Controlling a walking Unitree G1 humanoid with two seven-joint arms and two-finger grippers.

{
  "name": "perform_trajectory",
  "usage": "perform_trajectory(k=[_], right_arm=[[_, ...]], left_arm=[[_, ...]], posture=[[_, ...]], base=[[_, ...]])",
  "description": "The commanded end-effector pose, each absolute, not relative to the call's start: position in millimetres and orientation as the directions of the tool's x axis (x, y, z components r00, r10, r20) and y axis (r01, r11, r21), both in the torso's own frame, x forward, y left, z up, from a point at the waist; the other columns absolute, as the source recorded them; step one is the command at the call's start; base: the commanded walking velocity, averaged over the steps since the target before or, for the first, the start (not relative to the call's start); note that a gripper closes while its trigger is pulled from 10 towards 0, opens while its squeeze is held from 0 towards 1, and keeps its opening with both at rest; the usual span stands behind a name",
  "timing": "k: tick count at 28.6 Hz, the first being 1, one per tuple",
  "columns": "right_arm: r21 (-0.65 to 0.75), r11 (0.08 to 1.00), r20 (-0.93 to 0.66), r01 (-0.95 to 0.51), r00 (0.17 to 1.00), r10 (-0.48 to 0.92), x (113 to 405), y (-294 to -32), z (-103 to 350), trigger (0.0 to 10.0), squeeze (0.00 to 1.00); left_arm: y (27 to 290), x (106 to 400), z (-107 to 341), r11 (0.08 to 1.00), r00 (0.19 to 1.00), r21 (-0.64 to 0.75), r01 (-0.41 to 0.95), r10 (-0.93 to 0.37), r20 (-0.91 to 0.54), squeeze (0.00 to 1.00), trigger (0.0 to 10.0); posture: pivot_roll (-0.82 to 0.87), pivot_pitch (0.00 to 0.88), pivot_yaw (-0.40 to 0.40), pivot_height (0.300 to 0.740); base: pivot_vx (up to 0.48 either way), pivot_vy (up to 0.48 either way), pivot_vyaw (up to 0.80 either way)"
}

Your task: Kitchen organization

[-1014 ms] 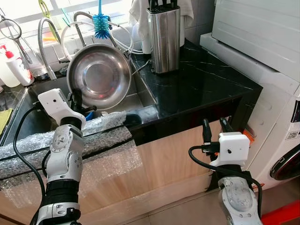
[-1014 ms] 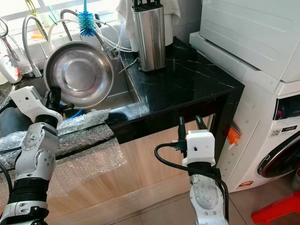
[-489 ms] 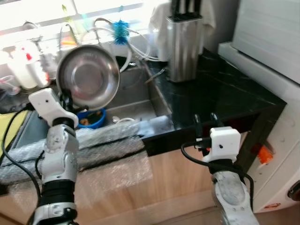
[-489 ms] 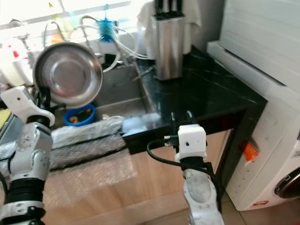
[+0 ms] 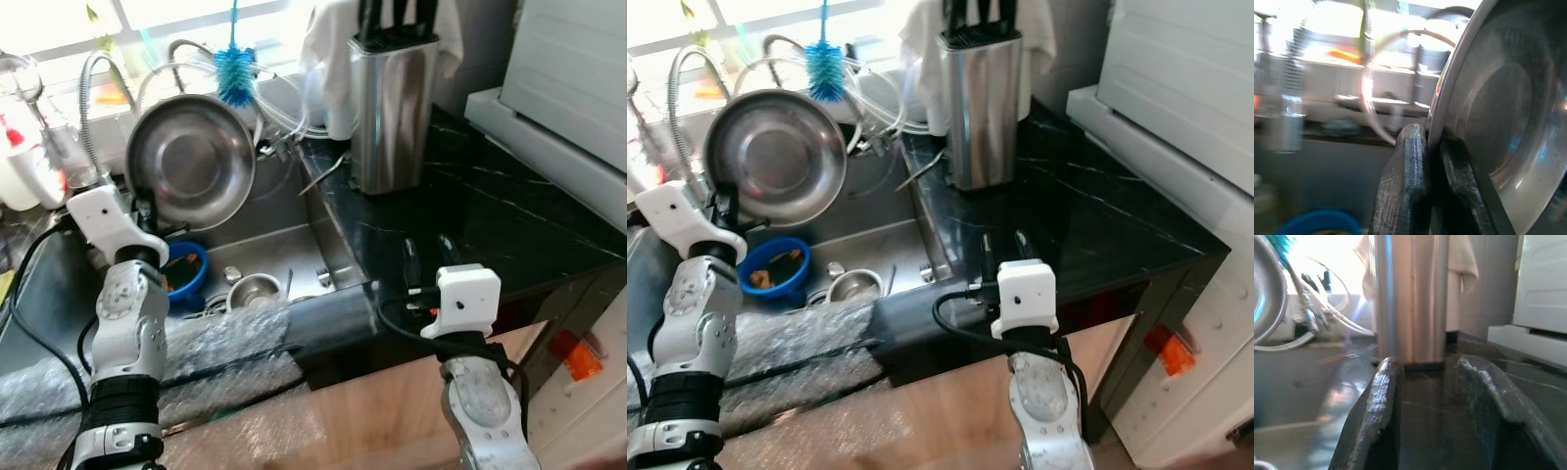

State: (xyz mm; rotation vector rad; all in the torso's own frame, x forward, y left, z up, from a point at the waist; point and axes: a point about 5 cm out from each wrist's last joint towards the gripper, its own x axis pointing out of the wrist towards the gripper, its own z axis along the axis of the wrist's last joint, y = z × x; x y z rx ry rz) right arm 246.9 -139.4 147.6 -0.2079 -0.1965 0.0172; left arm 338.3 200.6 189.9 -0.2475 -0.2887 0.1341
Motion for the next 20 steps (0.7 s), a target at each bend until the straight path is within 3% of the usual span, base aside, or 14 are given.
perform_trajectory(k=[1,14,17,20], right_arm=[[-0.179,0.984,0.198,-0.022,0.979,0.058,247,-131,149,10.0,0.0],[-0.168,0.985,0.193,-0.026,0.979,0.059,247,-129,148,10.0,0.0],[-0.167,0.986,0.19,-0.026,0.98,0.058,248,-128,147,10.0,0.0],[-0.167,0.986,0.191,-0.024,0.98,0.056,248,-128,147,10.0,0.0]], left_arm=[[212,339,200,0.976,0.941,-0.182,-0.115,0.166,0.295,0.0,10.0],[214,341,204,0.993,0.951,-0.091,-0.077,0.101,0.293,0.0,10.0],[210,349,204,0.978,0.966,0.188,-0.087,0.036,0.256,0.0,10.0],[214,356,211,0.921,0.965,0.366,-0.136,0.04,0.258,0.0,10.0]], posture=[[-0.12,0.0,0.137,0.74],[-0.11,0.0,0.141,0.74],[-0.11,0.0,0.142,0.74],[-0.12,0.0,0.148,0.74]], base=[[0.0,0.0,0.0],[0.0,0.0,0.0],[0.0,0.0,0.0],[0.0,0.0,0.0]])
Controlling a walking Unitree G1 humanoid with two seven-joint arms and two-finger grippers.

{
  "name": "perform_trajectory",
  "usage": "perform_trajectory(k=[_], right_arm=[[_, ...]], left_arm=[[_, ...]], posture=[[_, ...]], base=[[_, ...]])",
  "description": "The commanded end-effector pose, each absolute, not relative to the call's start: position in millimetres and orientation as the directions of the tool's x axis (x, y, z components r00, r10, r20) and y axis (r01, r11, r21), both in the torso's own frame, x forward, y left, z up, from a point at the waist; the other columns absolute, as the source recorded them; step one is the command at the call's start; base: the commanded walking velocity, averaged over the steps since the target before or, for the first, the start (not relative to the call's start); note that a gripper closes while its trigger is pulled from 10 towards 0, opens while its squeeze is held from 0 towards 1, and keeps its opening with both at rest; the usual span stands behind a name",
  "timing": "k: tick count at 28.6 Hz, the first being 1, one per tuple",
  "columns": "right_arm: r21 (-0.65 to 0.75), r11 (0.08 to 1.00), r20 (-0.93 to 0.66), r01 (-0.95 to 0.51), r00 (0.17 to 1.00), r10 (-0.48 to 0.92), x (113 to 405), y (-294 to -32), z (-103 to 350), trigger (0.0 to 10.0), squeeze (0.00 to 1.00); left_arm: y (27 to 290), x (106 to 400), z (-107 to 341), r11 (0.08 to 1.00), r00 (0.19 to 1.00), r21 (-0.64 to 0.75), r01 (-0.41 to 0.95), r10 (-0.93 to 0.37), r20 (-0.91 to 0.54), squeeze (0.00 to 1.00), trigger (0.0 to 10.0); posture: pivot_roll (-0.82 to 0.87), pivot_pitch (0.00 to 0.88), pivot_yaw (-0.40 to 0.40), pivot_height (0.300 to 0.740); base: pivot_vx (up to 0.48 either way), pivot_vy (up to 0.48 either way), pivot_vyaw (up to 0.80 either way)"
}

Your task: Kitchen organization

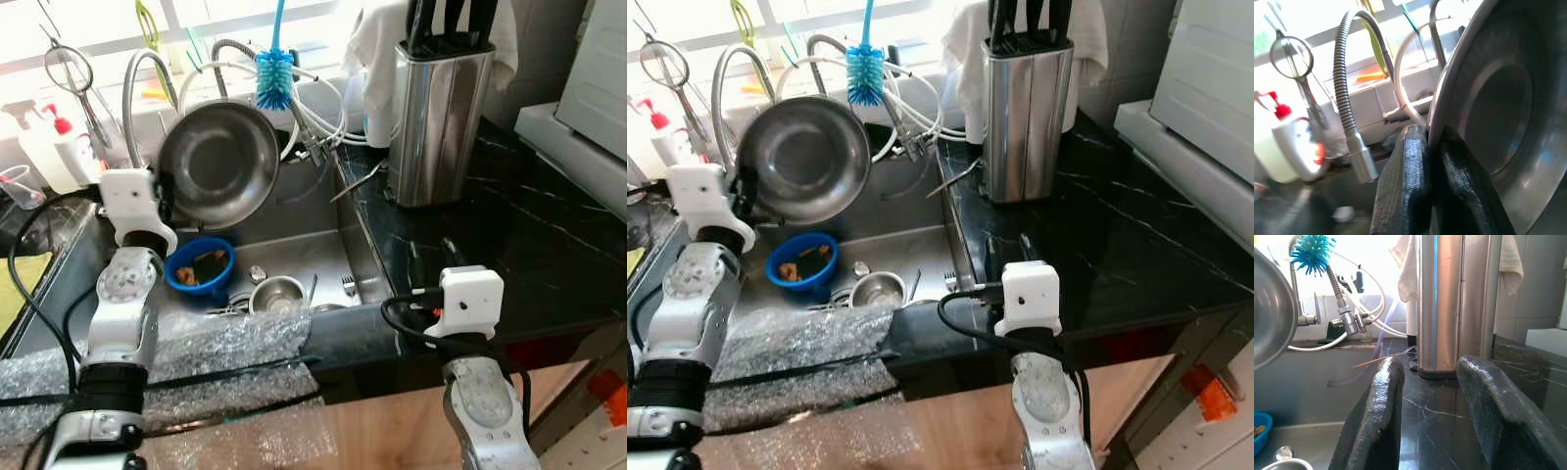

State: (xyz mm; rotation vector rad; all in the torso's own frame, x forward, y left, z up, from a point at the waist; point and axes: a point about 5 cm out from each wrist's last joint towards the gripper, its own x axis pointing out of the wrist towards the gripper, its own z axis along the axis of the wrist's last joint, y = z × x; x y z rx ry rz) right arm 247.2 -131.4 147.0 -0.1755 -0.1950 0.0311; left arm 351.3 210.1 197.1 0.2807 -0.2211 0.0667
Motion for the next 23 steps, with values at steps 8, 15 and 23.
perform_trajectory(k=[8,15,23], right_arm=[[-0.164,0.986,0.193,-0.018,0.98,0.05,248,-128,147,10.0,0.0],[-0.165,0.986,0.192,-0.021,0.98,0.053,249,-127,147,10.0,0.0],[-0.166,0.986,0.191,-0.018,0.98,0.05,250,-127,147,10.0,0.0]], left_arm=[[208,368,221,0.585,0.969,0.808,-0.068,-0.154,0.194,0.0,10.0],[189,377,207,0.372,0.937,0.916,0.15,-0.349,-0.012,0.0,10.0],[165,382,173,0.266,0.875,0.896,0.355,-0.432,-0.219,0.0,10.0]], posture=[[-0.12,0.0,0.152,0.74],[-0.13,0.0,0.161,0.74],[-0.13,0.0,0.164,0.74]], base=[[0.0,0.0,0.0],[0.0,0.0,0.0],[0.0,0.0,0.0]])
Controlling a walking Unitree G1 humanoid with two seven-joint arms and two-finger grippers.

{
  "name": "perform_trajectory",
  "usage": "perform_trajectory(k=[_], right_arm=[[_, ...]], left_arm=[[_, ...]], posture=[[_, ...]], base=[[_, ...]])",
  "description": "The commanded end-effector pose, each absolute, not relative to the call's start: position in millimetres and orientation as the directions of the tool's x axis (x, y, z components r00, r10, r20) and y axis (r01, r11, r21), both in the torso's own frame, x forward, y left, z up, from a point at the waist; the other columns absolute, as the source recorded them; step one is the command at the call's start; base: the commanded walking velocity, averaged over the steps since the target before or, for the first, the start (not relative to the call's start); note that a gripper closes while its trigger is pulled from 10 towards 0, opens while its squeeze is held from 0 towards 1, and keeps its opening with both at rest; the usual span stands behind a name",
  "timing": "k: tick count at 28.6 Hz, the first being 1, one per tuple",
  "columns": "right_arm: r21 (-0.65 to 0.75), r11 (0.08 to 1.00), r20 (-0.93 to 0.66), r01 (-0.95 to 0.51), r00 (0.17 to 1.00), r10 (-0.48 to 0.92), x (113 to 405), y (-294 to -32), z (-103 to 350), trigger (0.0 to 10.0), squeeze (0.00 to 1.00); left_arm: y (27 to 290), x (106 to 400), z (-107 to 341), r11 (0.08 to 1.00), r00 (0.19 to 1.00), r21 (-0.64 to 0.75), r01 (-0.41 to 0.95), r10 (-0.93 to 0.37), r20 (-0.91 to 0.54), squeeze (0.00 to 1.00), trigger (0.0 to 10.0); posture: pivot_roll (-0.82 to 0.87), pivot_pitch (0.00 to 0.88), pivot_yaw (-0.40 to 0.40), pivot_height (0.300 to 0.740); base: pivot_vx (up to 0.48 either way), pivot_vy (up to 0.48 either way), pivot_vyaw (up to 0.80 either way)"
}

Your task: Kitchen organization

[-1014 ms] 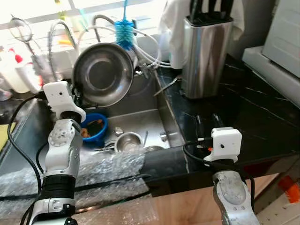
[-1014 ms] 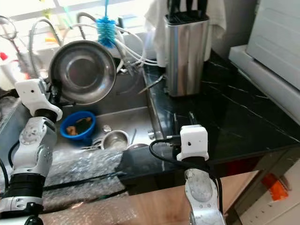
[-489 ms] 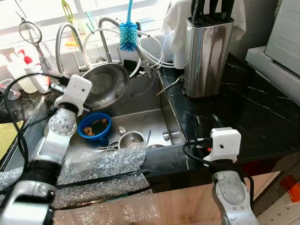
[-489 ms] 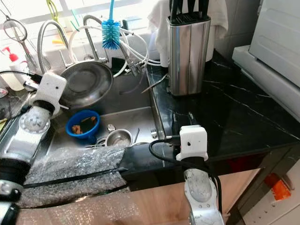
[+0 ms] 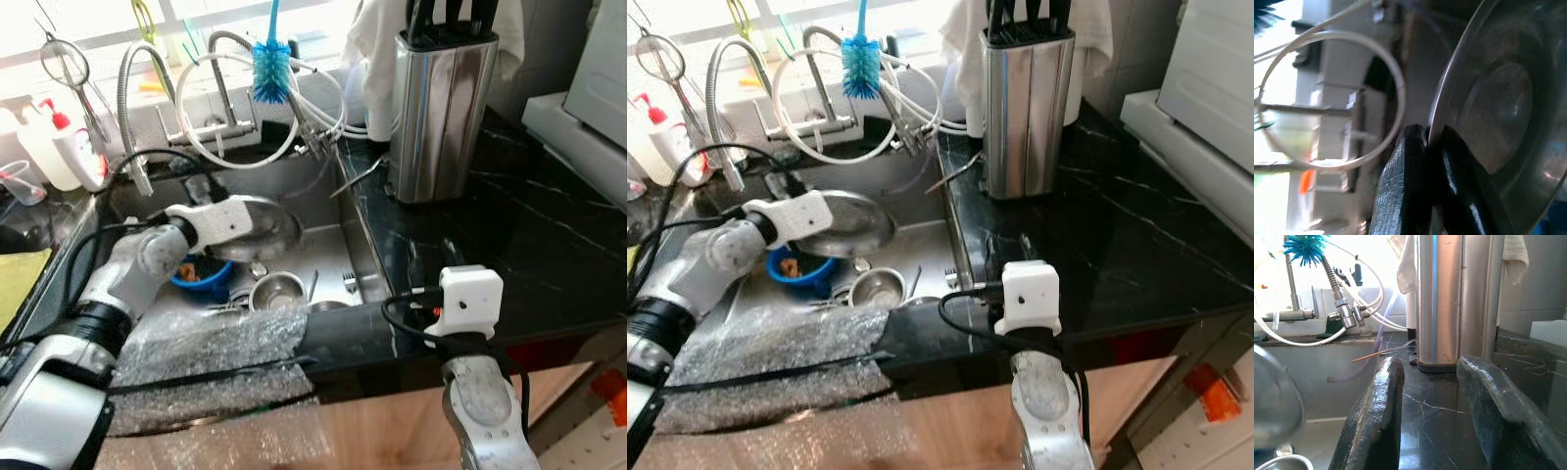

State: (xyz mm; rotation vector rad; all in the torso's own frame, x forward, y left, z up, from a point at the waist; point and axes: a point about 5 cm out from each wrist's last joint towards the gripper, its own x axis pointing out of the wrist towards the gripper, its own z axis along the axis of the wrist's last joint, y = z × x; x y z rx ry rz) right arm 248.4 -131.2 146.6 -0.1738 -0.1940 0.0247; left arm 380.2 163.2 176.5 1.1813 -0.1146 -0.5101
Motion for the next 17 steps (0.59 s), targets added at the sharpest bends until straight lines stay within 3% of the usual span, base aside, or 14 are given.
perform_trajectory(k=[1,5,10,17], right_arm=[[-0.164,0.986,0.192,-0.018,0.98,0.05,250,-127,147,10.0,0.0],[-0.162,0.987,0.194,-0.018,0.98,0.049,250,-126,147,10.0,0.0],[-0.164,0.986,0.193,-0.018,0.98,0.05,250,-126,147,10.0,0.0],[-0.161,0.987,0.189,-0.027,0.98,0.057,250,-124,145,10.0,0.0]], left_arm=[[163,382,168,0.283,0.869,0.88,0.383,-0.432,-0.239,0.0,10.0],[161,382,162,0.293,0.86,0.864,0.41,-0.438,-0.26,0.0,10.0],[159,384,144,0.434,0.865,0.765,0.477,-0.388,-0.319,0.0,10.0],[158,385,142,0.316,0.83,0.79,0.525,-0.395,-0.393,0.0,10.0]], posture=[[-0.14,0.0,0.166,0.74],[-0.14,0.0,0.167,0.74],[-0.14,0.0,0.166,0.74],[-0.14,0.0,0.172,0.74]], base=[[0.0,0.0,0.0],[0.0,0.0,0.0],[0.0,0.0,0.0],[0.0,0.0,0.0]])
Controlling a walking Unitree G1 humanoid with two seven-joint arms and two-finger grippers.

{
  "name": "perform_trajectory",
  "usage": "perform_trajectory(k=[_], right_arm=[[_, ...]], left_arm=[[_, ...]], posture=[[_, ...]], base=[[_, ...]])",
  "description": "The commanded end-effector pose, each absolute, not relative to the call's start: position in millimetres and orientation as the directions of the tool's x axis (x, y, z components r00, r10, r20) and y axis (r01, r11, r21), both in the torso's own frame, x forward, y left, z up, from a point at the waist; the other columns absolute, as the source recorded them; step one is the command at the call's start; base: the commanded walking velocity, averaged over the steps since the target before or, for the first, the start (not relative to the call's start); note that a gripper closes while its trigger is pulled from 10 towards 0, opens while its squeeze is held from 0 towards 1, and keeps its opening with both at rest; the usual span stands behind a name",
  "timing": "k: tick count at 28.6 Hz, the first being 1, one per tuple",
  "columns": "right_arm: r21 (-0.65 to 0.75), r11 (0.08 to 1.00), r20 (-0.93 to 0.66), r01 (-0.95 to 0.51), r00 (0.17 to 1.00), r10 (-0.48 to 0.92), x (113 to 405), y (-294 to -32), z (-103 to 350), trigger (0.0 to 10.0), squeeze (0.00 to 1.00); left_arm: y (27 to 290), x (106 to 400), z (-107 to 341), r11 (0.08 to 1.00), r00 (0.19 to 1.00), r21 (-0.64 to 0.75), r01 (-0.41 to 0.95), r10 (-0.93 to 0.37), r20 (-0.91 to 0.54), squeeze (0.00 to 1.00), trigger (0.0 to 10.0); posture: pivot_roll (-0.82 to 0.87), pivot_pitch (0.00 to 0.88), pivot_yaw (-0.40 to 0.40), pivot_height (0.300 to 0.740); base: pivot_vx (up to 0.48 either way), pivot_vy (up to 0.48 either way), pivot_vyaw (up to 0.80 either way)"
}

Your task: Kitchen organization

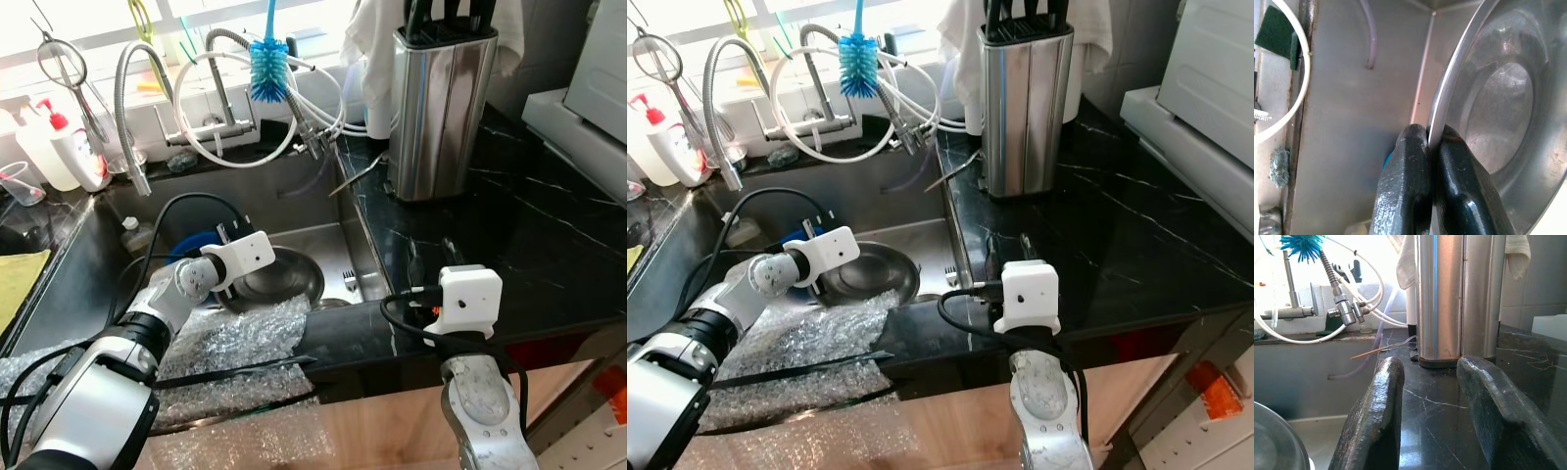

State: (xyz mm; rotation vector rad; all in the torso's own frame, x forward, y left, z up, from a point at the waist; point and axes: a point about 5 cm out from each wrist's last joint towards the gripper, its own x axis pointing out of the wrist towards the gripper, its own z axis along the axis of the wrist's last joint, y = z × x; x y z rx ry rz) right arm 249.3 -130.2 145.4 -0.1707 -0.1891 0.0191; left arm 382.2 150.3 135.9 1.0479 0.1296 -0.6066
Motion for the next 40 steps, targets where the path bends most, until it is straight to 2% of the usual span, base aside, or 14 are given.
perform_trajectory(k=[1,5,6,7,14,15,22,23,24,30,31,36,38,40], right_arm=[[-0.161,0.987,0.188,-0.027,0.98,0.057,250,-123,145,10.0,0.0],[-0.16,0.987,0.188,-0.023,0.981,0.053,250,-123,145,10.0,0.0],[-0.16,0.987,0.187,-0.021,0.981,0.051,250,-124,145,10.0,0.0],[-0.159,0.987,0.186,-0.018,0.981,0.048,250,-124,144,10.0,0.0],[-0.16,0.987,0.183,-0.019,0.982,0.049,250,-124,144,10.0,0.0],[-0.16,0.987,0.182,-0.02,0.982,0.049,250,-124,144,10.0,0.0],[-0.162,0.987,0.18,-0.024,0.982,0.054,250,-125,144,10.0,0.0],[-0.162,0.987,0.18,-0.024,0.982,0.053,250,-125,144,10.0,0.0],[-0.162,0.986,0.179,-0.024,0.982,0.053,250,-125,144,10.0,0.0],[-0.163,0.986,0.177,-0.025,0.983,0.055,250,-125,144,10.0,0.0],[-0.163,0.986,0.177,-0.026,0.983,0.055,250,-125,144,10.0,0.0],[-0.164,0.986,0.176,-0.027,0.983,0.056,251,-125,144,10.0,0.0],[-0.164,0.986,0.178,-0.02,0.983,0.049,251,-125,144,10.0,0.0],[-0.165,0.986,0.18,-0.017,0.982,0.047,251,-126,144,10.0,0.0]], left_arm=[[157,385,143,0.309,0.827,0.79,0.529,-0.398,-0.397,0.0,10.0],[153,386,143,0.289,0.815,0.791,0.54,-0.413,-0.406,0.0,10.0],[152,386,143,0.291,0.814,0.789,0.541,-0.416,-0.404,0.82,10.0],[151,386,143,0.293,0.811,0.785,0.545,-0.421,-0.406,1.0,10.0],[150,386,145,0.289,0.81,0.79,0.541,-0.431,-0.397,1.0,10.0],[150,386,145,0.285,0.809,0.792,0.54,-0.433,-0.397,0.0,10.0],[151,386,145,0.288,0.809,0.791,0.54,-0.435,-0.394,0.0,10.0],[151,386,145,0.292,0.809,0.788,0.541,-0.438,-0.393,0.12,10.0],[151,386,146,0.303,0.808,0.783,0.543,-0.442,-0.389,1.0,10.0],[152,387,149,0.325,0.799,0.763,0.559,-0.457,-0.39,1.0,10.0],[153,387,152,0.321,0.793,0.76,0.565,-0.466,-0.392,0.0,10.0],[155,391,163,0.345,0.8,0.758,0.553,-0.474,-0.368,0.0,10.0],[158,394,172,0.486,0.844,0.721,0.494,-0.466,-0.264,0.0,10.0],[161,395,177,0.583,0.874,0.682,0.441,-0.452,-0.179,0.0,10.0]], posture=[[-0.14,0.0,0.172,0.74],[-0.14,0.0,0.176,0.74],[-0.14,0.0,0.176,0.74],[-0.14,0.0,0.176,0.74],[-0.14,0.0,0.174,0.74],[-0.14,0.0,0.172,0.74],[-0.14,0.0,0.171,0.74],[-0.14,0.0,0.17,0.74],[-0.14,0.0,0.17,0.74],[-0.14,0.0,0.168,0.74],[-0.14,0.0,0.169,0.74],[-0.14,0.0,0.171,0.74],[-0.14,0.0,0.174,0.74],[-0.14,0.0,0.175,0.74]], base=[[0.0,0.0,0.0],[0.0,0.0,0.0],[0.0,0.0,0.0],[0.0,0.0,0.0],[0.0,0.0,0.0],[0.0,0.0,0.0],[0.0,0.0,0.0],[0.0,0.0,0.0],[0.0,0.0,0.0],[0.0,0.0,0.0],[0.0,0.0,0.0],[0.0,0.0,0.0],[0.0,0.0,0.0],[0.0,0.0,0.0]])
